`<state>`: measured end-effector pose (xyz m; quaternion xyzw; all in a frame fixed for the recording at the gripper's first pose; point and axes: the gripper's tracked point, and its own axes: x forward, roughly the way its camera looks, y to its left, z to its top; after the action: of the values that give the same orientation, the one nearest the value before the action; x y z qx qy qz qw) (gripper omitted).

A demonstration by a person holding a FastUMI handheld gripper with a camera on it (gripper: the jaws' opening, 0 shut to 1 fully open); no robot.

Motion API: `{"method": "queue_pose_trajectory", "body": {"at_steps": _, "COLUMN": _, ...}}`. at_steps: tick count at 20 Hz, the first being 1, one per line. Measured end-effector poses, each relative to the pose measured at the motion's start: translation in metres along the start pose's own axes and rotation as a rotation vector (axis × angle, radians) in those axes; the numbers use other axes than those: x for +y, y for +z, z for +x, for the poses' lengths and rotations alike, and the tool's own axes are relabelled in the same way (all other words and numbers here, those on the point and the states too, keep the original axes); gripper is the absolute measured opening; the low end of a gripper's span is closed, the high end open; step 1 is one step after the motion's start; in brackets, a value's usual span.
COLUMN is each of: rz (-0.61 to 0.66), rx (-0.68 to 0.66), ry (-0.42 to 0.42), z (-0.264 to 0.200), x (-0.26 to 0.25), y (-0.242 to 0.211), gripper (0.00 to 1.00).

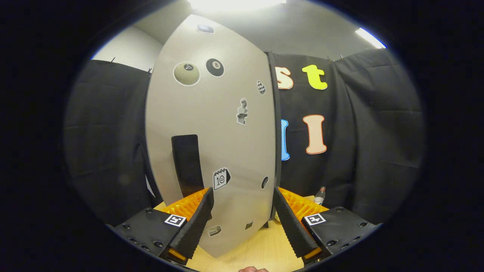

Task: Open the shoe cabinet door, grab the shoes and put them into the shoe cabinet, then close the shoe cabinet door.

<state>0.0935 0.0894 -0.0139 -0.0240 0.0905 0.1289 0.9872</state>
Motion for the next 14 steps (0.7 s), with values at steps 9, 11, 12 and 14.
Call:
{"method": "queue_pose_trajectory", "body": {"at_steps": 9, "rz": -0.018, "rx": -0.003, "ry": 0.034, "z": -0.002, "x": 0.03, "y": 0.003, "gripper": 0.98}}
{"method": "queue_pose_trajectory", "body": {"at_steps": 11, "rz": -0.011, "rx": -0.004, "ry": 0.038, "z": -0.006, "x": 0.029, "y": 0.003, "gripper": 0.98}}
{"method": "queue_pose_trajectory", "body": {"at_steps": 12, "rz": -0.01, "rx": -0.005, "ry": 0.039, "z": -0.009, "x": 0.029, "y": 0.005, "gripper": 0.98}}
{"method": "queue_pose_trajectory", "body": {"at_steps": 14, "rz": -0.007, "rx": -0.008, "ry": 0.042, "z": -0.013, "x": 0.029, "y": 0.006, "gripper": 0.98}}
